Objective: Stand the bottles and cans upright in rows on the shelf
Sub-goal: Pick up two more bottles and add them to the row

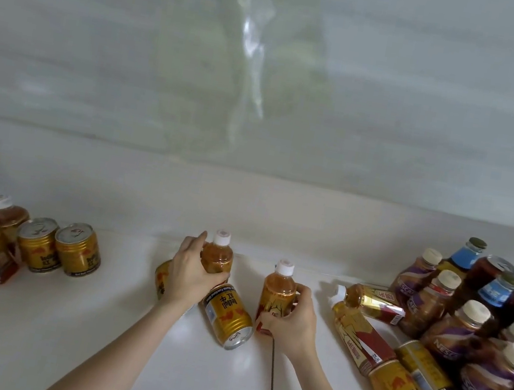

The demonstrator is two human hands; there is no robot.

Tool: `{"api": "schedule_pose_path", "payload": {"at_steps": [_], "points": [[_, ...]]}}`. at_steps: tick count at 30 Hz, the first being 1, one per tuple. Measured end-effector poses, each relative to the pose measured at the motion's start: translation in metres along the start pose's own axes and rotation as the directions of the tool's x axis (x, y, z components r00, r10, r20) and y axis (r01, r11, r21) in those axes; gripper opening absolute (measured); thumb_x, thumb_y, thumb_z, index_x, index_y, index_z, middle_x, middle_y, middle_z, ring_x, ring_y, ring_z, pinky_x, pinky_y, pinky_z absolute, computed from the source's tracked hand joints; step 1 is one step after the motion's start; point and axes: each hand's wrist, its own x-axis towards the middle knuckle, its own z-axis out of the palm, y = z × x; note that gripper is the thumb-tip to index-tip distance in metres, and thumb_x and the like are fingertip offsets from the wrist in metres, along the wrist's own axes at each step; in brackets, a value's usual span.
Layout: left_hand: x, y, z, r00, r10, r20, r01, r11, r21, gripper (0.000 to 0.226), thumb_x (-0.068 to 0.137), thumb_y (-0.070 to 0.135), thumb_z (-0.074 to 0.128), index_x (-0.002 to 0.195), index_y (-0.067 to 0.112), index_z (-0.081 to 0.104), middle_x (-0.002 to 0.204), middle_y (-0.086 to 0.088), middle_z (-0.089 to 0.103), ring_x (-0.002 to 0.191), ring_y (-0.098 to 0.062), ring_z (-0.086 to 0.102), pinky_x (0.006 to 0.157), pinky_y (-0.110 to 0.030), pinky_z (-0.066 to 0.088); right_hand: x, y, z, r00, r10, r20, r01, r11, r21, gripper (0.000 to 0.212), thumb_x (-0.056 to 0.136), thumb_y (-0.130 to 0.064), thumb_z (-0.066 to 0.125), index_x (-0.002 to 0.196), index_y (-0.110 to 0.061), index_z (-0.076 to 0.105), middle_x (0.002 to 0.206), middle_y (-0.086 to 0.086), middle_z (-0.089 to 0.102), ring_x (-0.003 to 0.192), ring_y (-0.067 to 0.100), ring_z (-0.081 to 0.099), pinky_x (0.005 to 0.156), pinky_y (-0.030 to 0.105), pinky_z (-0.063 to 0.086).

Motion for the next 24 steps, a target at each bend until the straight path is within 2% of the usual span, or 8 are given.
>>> {"api": "schedule_pose_path", "payload": {"at_steps": [2,4,7,12,16,19,23,24], "points": [[-0.002,0.005,-0.007,1.0,0.009,-0.023,-0.009,1.0,0.001,0.073,0.051,0.027,0.088,0.118,0.014,0.062,0.109,0.0,0.056,0.094,-0.02,0.061,0.076,-0.029,0.048,-0.004,-0.002,-0.002,1.0,0.009,-0.009,-0.009,1.0,-0.014,0.073,0.047,-0.015,0.082,0.11,-0.023,0.045,0.101,-0.001,0.061,0.085,0.01,0.06,0.067,0.03,0.052],[-0.001,0.008,-0.016,0.999,0.012,-0.047,-0.013,1.0,-0.024,0.066,0.049,0.024,0.089,0.11,0.017,0.065,0.106,0.001,0.056,0.09,-0.02,0.063,0.077,-0.03,0.049,-0.009,-0.003,-0.005,1.0,0.016,-0.026,-0.017,1.0,-0.015,0.073,0.048,-0.011,0.084,0.109,-0.021,0.046,0.1,-0.002,0.062,0.083,0.005,0.059,0.067,0.027,0.049],[-0.003,0.011,-0.032,0.998,0.008,-0.07,-0.012,0.998,-0.062,0.068,0.048,0.026,0.089,0.112,0.023,0.064,0.106,0.0,0.059,0.09,-0.019,0.063,0.082,-0.037,0.054,-0.019,-0.006,-0.014,0.999,0.018,-0.05,-0.017,1.0,0.006,0.072,0.049,-0.011,0.087,0.108,-0.02,0.047,0.101,-0.004,0.062,0.085,0.003,0.059,0.066,0.025,0.047],[-0.024,0.019,-0.064,1.0,0.004,0.016,-0.001,0.989,-0.15,0.067,0.05,0.027,0.09,0.112,0.029,0.065,0.098,0.007,0.071,0.087,-0.013,0.068,0.083,-0.033,0.055,-0.042,-0.02,-0.037,0.996,-0.052,-0.075,0.053,0.999,0.009,0.072,0.053,-0.008,0.088,0.109,-0.022,0.046,0.097,-0.011,0.061,0.086,0.001,0.058,0.062,0.019,0.044],[-0.049,0.011,-0.08,0.994,-0.015,0.104,0.037,0.976,-0.213,0.071,0.042,0.041,0.085,0.109,0.038,0.063,0.097,0.016,0.07,0.088,-0.007,0.067,0.082,-0.032,0.056,-0.066,-0.025,-0.049,0.992,-0.101,-0.072,0.101,0.995,-0.014,0.073,0.056,-0.01,0.088,0.112,-0.026,0.044,0.097,-0.016,0.061,0.088,0.001,0.059,0.065,0.022,0.045],[-0.065,0.004,-0.089,0.99,-0.008,0.144,0.035,0.982,-0.186,0.069,0.044,0.037,0.086,0.109,0.035,0.063,0.099,0.013,0.069,0.09,-0.006,0.066,0.082,-0.031,0.056,-0.086,-0.026,-0.048,0.991,-0.117,-0.062,0.115,0.993,-0.035,0.072,0.054,-0.013,0.088,0.11,-0.027,0.045,0.098,-0.014,0.062,0.092,0.003,0.059,0.066,0.021,0.044],[-0.084,-0.005,-0.105,0.979,-0.003,0.202,0.042,0.981,-0.191,0.07,0.049,0.027,0.089,0.113,0.03,0.061,0.097,0.011,0.069,0.087,0.0,0.064,0.074,-0.011,0.048,-0.115,-0.033,-0.033,0.991,-0.129,-0.02,0.128,0.991,-0.047,0.069,0.056,-0.012,0.088,0.109,-0.025,0.046,0.098,-0.017,0.061,0.092,-0.002,0.057,0.058,0.009,0.046],[-0.088,-0.008,-0.11,0.978,-0.001,0.21,0.043,0.98,-0.196,0.07,0.049,0.027,0.089,0.113,0.031,0.061,0.097,0.011,0.07,0.087,0.0,0.065,0.074,-0.01,0.047,-0.122,-0.034,-0.028,0.991,-0.132,-0.015,0.131,0.99,-0.042,0.068,0.057,-0.011,0.088,0.109,-0.025,0.046,0.097,-0.017,0.061,0.093,-0.001,0.057,0.058,0.007,0.046]]}}
